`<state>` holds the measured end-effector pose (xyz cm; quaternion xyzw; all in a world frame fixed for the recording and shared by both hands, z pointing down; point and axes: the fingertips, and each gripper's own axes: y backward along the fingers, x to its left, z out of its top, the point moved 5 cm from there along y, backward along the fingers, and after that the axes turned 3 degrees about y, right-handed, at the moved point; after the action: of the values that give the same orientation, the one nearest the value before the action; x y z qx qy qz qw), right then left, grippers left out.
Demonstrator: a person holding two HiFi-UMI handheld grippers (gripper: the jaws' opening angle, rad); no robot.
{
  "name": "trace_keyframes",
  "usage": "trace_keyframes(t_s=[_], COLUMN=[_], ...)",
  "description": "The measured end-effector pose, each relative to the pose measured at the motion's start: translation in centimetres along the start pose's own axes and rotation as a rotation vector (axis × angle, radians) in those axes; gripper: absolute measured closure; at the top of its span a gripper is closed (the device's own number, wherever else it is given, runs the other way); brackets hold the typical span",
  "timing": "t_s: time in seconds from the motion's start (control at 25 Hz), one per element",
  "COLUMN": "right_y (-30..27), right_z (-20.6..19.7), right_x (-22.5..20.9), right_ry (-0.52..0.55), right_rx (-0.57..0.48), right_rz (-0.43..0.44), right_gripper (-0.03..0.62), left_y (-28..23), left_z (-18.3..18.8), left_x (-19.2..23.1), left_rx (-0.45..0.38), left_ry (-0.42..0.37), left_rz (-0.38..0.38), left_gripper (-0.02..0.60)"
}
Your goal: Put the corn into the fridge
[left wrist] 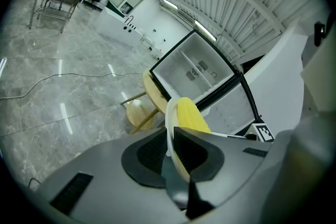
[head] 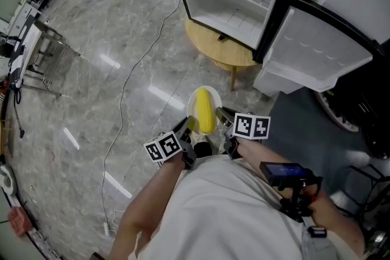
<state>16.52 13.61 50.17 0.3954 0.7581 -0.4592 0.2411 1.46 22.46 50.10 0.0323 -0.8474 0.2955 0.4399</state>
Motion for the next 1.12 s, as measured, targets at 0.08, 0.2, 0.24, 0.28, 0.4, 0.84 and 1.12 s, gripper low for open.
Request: trace_keyframes(t_s=[0.08,0.2,0.24,0.28,0.4,0.84,1.12], right_y=[-0.4,-0.9,-1.2,-1.4,-2.3,-5.5,-8.2], right_z=[0.5,1.6,1.9,2.3,3.2,7.0,7.9], right_x=[0.0,0.1,0.1,0.2,0.4,0.9,2.0], right_ry=[-0.007,-0.01,-0.011,-0.013,-0.023,-0.064,-0.084], right_rx=[-0.007,-0.021,-0.027,-0.033,-0.051,-0.117,-0.14], right_rz=[-0.008,-0.017,-0.019,-0.022,-0.033,-0.084,-0.111], right_gripper=[0.546,0.546,0.546,0.546,0.546,0.546,0.546], left_y=[-0.4,-1.2,-1.5,-1.8,-2.5,-5.6,-6.3], left_z=[0.6,1.9,2.4,2.9,4.4,10.0,13.1], left_x=[0.1,0.1,0.2,0.2,0.5,1.3,3.0], left_rx=[0.005,0.013,0.016,0.019,0.033,0.091,0.125], left_ry=[0.003,0.0,-0.002,-0.004,-0.012,-0.044,-0.054], left_rz=[-0.007,-0.018,-0.023,-0.028,-0.039,-0.089,-0.101], left_gripper=[0.537,0.537,0.537,0.537,0.537,0.538,0.538])
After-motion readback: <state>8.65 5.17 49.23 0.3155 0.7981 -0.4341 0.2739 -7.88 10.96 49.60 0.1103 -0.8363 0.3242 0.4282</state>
